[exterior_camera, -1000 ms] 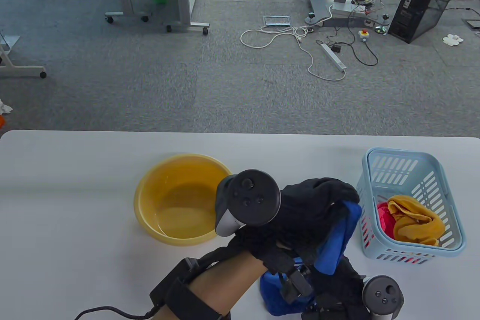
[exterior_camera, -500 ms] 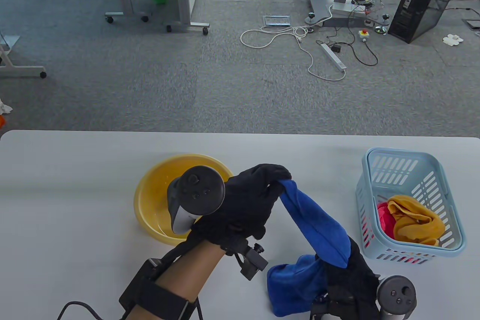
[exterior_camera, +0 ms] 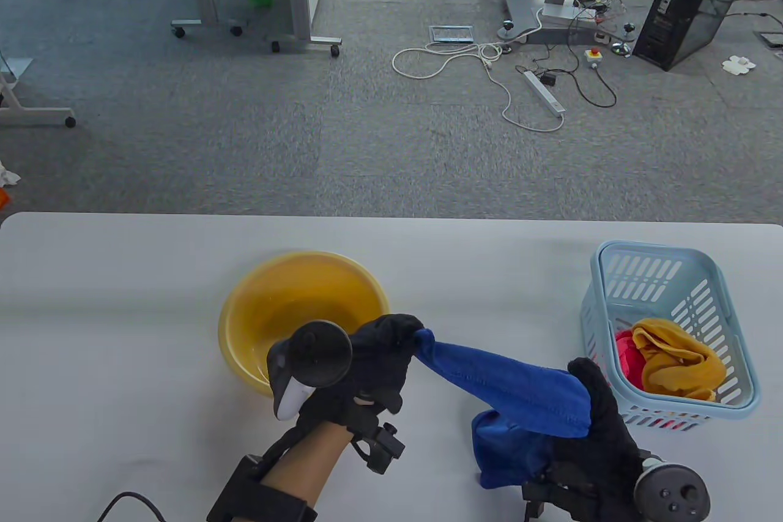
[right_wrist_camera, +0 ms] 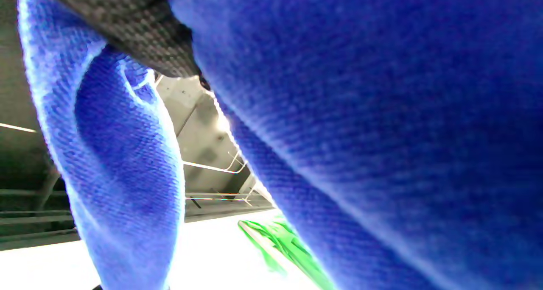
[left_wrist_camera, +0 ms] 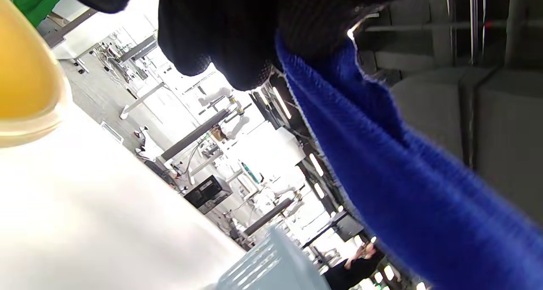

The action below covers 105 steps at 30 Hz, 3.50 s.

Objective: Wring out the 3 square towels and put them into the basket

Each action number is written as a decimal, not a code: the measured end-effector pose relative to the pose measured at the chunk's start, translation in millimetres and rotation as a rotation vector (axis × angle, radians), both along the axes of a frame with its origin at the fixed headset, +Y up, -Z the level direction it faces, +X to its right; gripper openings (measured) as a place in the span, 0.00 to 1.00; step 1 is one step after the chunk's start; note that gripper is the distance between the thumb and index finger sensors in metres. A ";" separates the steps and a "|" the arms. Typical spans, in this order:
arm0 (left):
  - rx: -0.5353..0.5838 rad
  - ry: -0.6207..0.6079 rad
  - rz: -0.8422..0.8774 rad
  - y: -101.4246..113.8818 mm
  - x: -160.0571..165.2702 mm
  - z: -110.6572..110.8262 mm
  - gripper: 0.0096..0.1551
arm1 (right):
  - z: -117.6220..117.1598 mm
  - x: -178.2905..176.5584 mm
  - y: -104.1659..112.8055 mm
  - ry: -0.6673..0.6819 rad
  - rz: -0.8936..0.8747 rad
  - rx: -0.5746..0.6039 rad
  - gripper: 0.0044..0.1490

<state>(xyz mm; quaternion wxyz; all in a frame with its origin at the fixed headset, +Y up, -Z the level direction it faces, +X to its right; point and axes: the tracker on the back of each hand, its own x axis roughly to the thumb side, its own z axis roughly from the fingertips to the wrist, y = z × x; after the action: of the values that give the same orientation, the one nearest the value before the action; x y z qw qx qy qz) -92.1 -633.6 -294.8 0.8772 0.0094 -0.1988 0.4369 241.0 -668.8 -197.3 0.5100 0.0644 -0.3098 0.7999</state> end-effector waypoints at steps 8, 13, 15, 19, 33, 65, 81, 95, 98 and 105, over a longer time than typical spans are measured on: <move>-0.014 0.048 -0.201 -39.6 32.1 20.1 0.23 | 7.2 -4.1 11.1 -0.028 0.035 0.046 0.42; -0.048 0.000 -0.118 -65.4 43.7 30.4 0.23 | 11.3 -2.5 14.9 -0.049 0.040 0.060 0.43; -0.064 0.008 -0.087 -73.9 45.1 32.8 0.23 | 11.8 -2.0 16.0 -0.049 0.030 0.066 0.44; 0.008 0.035 -0.110 -86.8 55.0 44.4 0.23 | 11.4 -5.7 17.2 -0.052 0.069 0.081 0.45; -0.046 -0.035 -0.141 -131.4 81.1 63.0 0.23 | 10.1 -19.3 16.0 -0.034 0.140 0.100 0.38; -0.471 -0.551 0.362 -141.1 78.3 50.1 0.71 | 14.6 -61.5 24.6 0.407 0.073 0.213 0.27; -0.314 -0.298 0.211 -137.2 68.8 50.4 0.22 | 19.4 -46.3 27.4 0.283 0.127 0.195 0.29; -0.243 -0.084 0.437 -125.9 33.8 41.5 0.20 | 15.6 -30.4 24.6 0.114 0.123 0.066 0.31; -0.228 -0.073 0.516 -119.5 28.5 39.5 0.21 | 11.1 -28.4 18.5 0.119 0.037 -0.016 0.31; -0.298 -0.119 0.812 -114.4 24.1 39.4 0.21 | -5.1 -28.3 -2.7 0.207 -0.083 -0.185 0.32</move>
<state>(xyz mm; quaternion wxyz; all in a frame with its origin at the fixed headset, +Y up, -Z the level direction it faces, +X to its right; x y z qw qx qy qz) -68.1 -748.0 -255.4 0.6130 -0.0653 -0.1640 0.7701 212.7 -671.5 -202.5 0.5756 0.0863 -0.1831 0.7923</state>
